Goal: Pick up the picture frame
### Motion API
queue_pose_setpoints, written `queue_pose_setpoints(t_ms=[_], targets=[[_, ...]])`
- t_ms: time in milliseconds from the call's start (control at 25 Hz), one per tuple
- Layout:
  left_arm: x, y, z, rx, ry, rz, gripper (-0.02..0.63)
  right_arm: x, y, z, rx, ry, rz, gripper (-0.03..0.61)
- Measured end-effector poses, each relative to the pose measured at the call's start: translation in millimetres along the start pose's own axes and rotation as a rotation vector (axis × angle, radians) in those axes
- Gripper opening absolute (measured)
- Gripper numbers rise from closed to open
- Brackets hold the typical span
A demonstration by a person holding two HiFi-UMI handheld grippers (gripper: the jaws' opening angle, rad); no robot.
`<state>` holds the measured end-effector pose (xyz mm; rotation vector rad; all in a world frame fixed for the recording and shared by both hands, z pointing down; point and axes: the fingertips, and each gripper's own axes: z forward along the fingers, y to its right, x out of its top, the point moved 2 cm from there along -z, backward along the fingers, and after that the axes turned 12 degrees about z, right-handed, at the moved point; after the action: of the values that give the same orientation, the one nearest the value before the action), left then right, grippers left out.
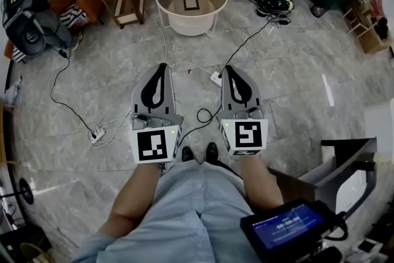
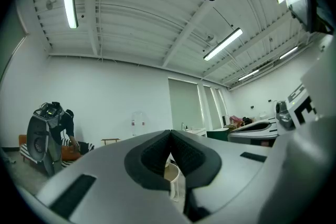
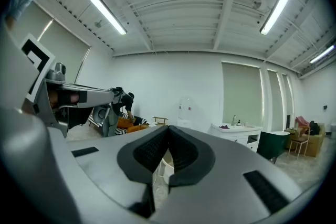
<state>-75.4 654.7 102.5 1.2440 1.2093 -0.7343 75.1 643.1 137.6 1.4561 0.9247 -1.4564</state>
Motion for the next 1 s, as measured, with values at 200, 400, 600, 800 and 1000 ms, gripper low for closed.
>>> queue_pose_setpoints(t_ms=[200,400,600,800,1000], targets=[[-19.1,-8.0,5.5,-0.023,-0.027,-0.014,0.011,-7.5,8.3,3.2,-0.068,-0.008,0.017,0.014],[-36.4,-4.4,30.8,-0.046,-0.054,-0.002,0.011,-19.6,30.9,22.8,-0.105,-0.027,0.023,0.014],[-51.1,6.7,86.6,-0.053,-0.069,0.022,0.011,-32.9,71.2,66.8,-0.107,-0.038,0.03,0.014],[-43.8,13.0,158.2,-0.033,-0.069,0.057,0.011,-20.0,121.3,130.5,-0.072,-0.019,0.057,0.014],[-32.2,14.5,214.6,0.023,-0.067,0.082,0.011,-6.0,163.1,176.3,-0.032,-0.01,0.063,0.014]])
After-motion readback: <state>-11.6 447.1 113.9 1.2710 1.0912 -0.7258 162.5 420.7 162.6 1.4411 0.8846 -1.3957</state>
